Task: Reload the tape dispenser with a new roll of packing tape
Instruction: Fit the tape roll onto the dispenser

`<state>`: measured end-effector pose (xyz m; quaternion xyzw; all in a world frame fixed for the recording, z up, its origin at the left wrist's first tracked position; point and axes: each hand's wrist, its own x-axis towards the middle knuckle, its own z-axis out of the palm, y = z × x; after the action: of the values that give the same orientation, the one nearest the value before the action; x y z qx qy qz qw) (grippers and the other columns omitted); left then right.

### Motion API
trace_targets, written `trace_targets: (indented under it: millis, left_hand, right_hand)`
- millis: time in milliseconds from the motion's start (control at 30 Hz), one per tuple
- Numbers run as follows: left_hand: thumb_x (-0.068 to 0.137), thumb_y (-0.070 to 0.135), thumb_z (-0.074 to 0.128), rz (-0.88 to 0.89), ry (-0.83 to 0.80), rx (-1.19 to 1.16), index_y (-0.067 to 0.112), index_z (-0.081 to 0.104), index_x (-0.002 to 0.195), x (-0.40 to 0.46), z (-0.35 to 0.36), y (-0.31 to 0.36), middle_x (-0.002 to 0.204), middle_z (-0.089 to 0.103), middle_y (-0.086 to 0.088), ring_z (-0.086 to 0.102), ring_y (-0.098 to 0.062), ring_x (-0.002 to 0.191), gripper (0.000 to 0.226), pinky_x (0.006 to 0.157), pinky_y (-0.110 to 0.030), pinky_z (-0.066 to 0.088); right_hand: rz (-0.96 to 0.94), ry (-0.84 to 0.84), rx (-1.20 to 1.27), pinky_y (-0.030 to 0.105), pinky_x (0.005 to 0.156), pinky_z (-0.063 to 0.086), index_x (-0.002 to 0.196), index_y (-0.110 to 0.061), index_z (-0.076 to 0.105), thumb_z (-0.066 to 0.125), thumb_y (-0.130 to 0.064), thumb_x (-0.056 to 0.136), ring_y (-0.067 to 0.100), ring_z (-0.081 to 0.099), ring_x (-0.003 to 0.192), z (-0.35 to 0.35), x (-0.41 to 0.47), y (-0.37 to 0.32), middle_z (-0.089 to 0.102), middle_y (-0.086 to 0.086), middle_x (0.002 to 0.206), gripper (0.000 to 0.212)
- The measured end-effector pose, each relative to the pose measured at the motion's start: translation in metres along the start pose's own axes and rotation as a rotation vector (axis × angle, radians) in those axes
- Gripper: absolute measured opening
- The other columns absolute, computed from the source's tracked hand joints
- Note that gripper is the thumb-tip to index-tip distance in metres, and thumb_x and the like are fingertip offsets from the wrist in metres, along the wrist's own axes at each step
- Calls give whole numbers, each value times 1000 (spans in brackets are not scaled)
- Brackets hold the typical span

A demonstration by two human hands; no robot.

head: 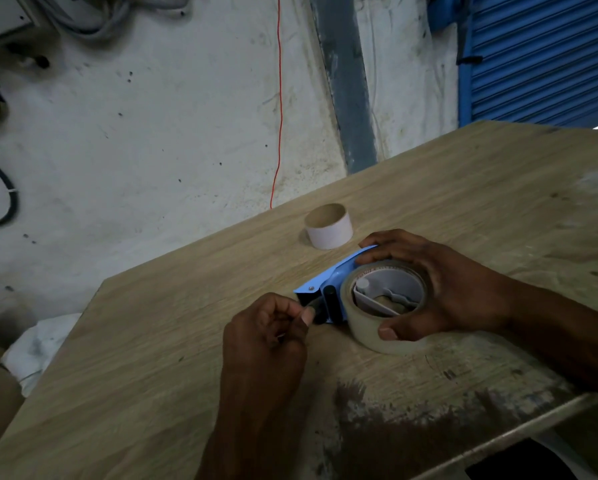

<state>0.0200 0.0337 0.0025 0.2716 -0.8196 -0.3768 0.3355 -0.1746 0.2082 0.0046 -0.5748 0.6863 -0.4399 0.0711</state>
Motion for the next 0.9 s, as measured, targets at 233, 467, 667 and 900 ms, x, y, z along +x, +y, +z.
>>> trace_targets:
  millis: [233, 467, 667, 900]
  left_hand:
    - [84, 11, 80, -73, -178, -198, 3, 74, 81, 5, -26, -2, 78, 79, -9, 76, -26, 76, 10, 73, -35, 57]
    - [85, 10, 79, -51, -187, -134, 5, 74, 85, 11, -44, -10, 81, 80, -8, 77, -21, 79, 7, 72, -26, 59]
    - [60, 20, 89, -108, -105, -185, 10, 76, 96, 7, -59, -13, 90, 80, -8, 77, -22, 82, 39, 74, -25, 60]
    - [49, 47, 99, -94, -95, 95, 28, 75, 86, 6, -16, 9, 70, 74, 10, 69, -4, 62, 49, 61, -21, 57]
  right_hand:
    - [-3, -46, 9, 5, 106, 33, 132, -37, 61, 89, -51, 52, -9, 42, 137, -1, -1, 0, 45, -28, 145, 86]
    - [27, -90, -31, 7, 110, 26, 137, -46, 53, 84, -63, 52, -17, 28, 140, -2, 0, 3, 33, -35, 151, 92]
    - [46, -82, -53, 9, 112, 24, 131, -54, 50, 79, -70, 51, -20, 26, 139, -1, -1, 2, 29, -39, 150, 87]
    - [21, -82, -36, -3, 103, 21, 128, -54, 50, 78, -67, 51, -24, 27, 135, -2, -2, -1, 32, -38, 146, 82]
